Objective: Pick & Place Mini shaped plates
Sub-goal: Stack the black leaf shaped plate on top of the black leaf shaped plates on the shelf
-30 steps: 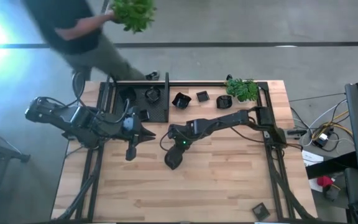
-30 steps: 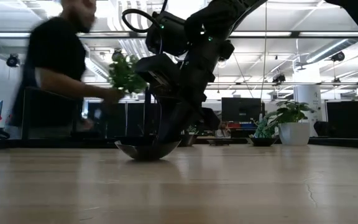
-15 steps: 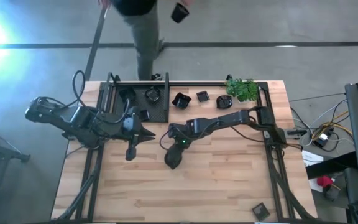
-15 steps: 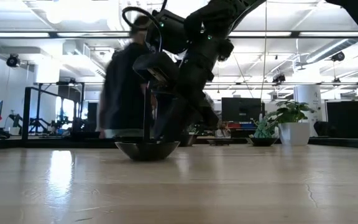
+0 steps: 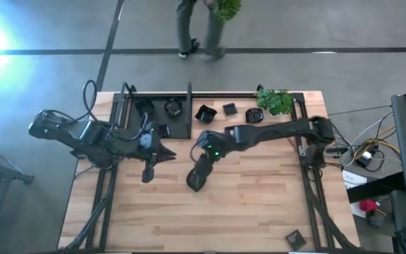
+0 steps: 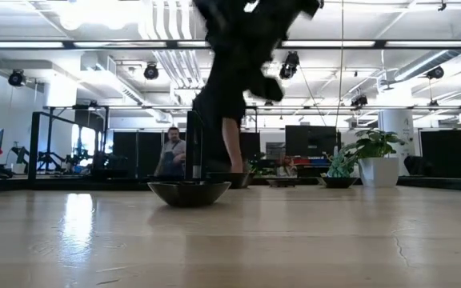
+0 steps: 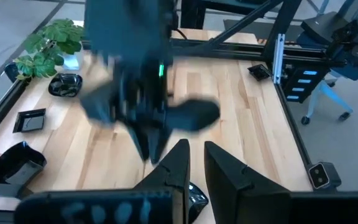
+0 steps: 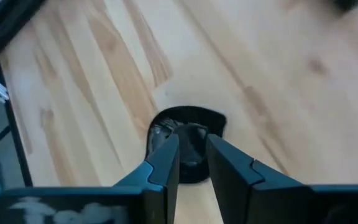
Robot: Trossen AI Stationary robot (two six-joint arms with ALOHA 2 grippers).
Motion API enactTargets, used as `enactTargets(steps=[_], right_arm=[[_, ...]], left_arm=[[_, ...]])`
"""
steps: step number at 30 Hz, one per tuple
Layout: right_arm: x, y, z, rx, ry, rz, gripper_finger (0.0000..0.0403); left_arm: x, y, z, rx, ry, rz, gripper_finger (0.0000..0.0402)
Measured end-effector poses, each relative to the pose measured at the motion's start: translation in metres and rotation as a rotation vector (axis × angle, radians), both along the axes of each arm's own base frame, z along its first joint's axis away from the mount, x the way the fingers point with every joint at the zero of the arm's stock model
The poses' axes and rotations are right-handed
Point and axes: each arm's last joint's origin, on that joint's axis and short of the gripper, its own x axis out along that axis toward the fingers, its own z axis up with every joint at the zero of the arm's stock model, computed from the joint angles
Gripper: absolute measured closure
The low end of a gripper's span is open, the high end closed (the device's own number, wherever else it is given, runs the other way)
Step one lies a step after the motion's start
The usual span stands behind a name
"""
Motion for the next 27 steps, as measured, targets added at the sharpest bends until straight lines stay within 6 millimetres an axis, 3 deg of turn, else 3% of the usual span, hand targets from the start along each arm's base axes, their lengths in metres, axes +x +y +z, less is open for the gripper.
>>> enactTargets(steps=[6, 12, 22, 27], right_arm=[[-0.042, 0.017, 0.065, -0.137, -0.114, -0.025, 0.0332], [-0.082, 0.037, 0.106, -0.206, -0.198, 0.057, 0.0335], [-0.111, 0.058, 0.131, -0.238, -0.288, 0.117, 0.0335], [-0.118, 0.063, 0.137, -0.233, -0.312, 0.138, 0.0335]], left_arm=[[0.001, 0.0, 0.001, -0.003, -0.011, -0.001, 0.036], [0.003, -0.001, 0.0, 0.005, -0.01, 0.005, 0.0355], [0.011, -0.003, -0.008, -0.024, 0.03, 0.032, 0.0313], [0.027, -0.008, -0.032, -0.044, 0.123, 0.063, 0.0312]])
